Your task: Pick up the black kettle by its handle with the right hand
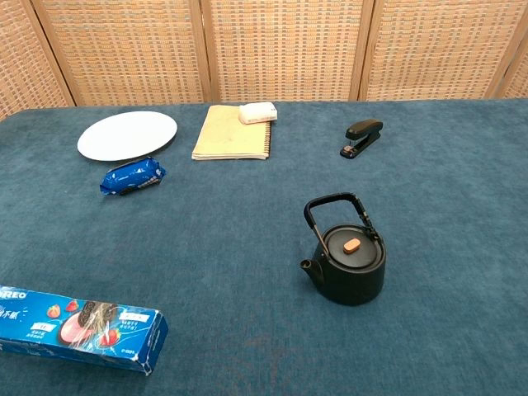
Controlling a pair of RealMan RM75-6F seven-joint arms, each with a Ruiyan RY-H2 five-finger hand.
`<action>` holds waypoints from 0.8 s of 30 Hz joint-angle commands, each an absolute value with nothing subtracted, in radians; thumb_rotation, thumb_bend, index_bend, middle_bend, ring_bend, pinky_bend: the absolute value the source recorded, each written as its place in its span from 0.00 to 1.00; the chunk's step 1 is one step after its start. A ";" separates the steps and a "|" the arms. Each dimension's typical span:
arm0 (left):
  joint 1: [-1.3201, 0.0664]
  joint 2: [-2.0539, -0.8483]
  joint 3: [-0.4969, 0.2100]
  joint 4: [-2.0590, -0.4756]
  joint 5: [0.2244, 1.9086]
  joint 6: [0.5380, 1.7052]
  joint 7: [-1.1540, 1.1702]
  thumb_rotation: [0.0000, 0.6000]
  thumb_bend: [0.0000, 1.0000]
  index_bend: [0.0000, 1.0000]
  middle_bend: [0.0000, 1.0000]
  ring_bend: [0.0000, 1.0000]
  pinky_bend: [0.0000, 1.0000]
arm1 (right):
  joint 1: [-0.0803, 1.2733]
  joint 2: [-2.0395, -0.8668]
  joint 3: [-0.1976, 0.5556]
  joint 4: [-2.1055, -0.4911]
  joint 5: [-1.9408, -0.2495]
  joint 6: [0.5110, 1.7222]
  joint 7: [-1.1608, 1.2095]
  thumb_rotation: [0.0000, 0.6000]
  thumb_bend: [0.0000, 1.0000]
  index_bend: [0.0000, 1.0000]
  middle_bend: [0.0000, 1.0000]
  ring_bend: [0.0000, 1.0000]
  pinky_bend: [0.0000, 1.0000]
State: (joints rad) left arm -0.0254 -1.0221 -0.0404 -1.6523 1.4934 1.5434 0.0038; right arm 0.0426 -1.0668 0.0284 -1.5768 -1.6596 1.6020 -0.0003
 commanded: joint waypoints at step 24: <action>-0.054 -1.031 -0.066 -1.650 1.418 1.476 0.025 1.00 0.00 0.00 0.00 0.00 0.00 | 0.392 -0.918 0.074 -1.814 -1.685 1.094 0.020 1.00 0.00 0.00 0.00 0.00 0.00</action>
State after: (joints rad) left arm -0.0522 -1.0312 -0.0641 -1.6507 1.4207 1.4786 0.0249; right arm 0.2841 -0.9718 0.0461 -1.7312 -1.6973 1.2314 -0.0150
